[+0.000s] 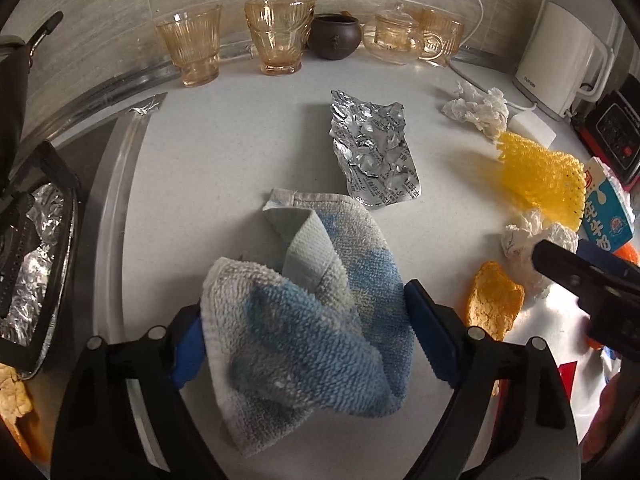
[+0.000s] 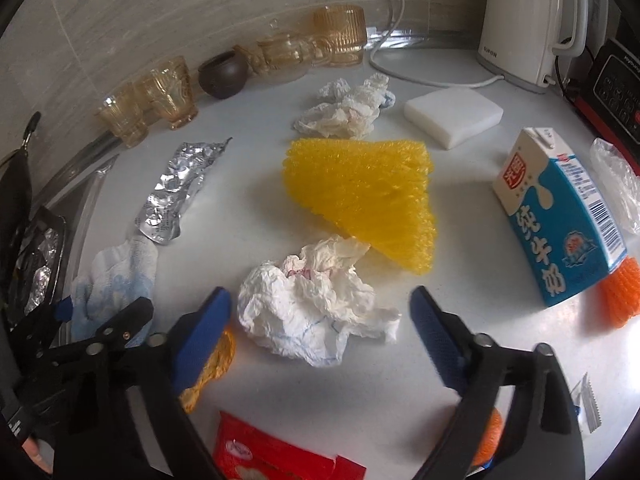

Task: Collect trash
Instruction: 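Grasp the blue-white towel with the left tool while the right tool grasps the white tissue, then drop the towel from the left tool while the right tool drops the tissue into the green basket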

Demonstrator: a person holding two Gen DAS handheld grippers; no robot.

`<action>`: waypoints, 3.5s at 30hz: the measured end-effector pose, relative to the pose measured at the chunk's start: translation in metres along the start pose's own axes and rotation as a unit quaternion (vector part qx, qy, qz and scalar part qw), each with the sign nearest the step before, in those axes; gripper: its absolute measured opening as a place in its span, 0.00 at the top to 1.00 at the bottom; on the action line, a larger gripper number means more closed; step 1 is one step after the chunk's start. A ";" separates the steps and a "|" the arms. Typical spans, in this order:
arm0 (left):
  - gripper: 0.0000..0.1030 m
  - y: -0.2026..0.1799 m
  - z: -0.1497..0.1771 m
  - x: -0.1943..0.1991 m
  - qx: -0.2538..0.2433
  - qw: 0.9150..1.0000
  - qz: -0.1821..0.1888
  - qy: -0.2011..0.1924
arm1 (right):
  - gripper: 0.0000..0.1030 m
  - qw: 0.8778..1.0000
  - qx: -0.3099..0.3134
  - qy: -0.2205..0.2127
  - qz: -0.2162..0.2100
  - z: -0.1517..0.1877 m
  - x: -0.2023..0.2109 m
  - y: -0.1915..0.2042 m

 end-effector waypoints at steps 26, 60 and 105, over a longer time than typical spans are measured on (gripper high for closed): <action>0.75 0.009 -0.007 0.030 0.034 0.999 0.012 -0.010 | 0.67 0.998 -0.004 -0.041 -0.048 -0.005 0.037 0.018; 0.64 -0.283 0.261 0.160 -0.121 0.972 0.147 0.134 | 0.66 0.997 0.066 0.020 -0.042 0.239 0.230 -0.185; 0.14 -0.135 0.149 0.182 -0.008 0.998 0.050 0.023 | 0.19 0.996 0.075 0.019 -0.043 0.222 0.194 -0.130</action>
Point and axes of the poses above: each gripper's, at about its wrist camera, not at the fingertips, and x roughly against the way its jaws point, y to its left, z to its underside, the point moved 9 cm from there along -x, roughly the way its jaws point, and after that the axes turned 3 degrees about z, right-handed, at the moved point
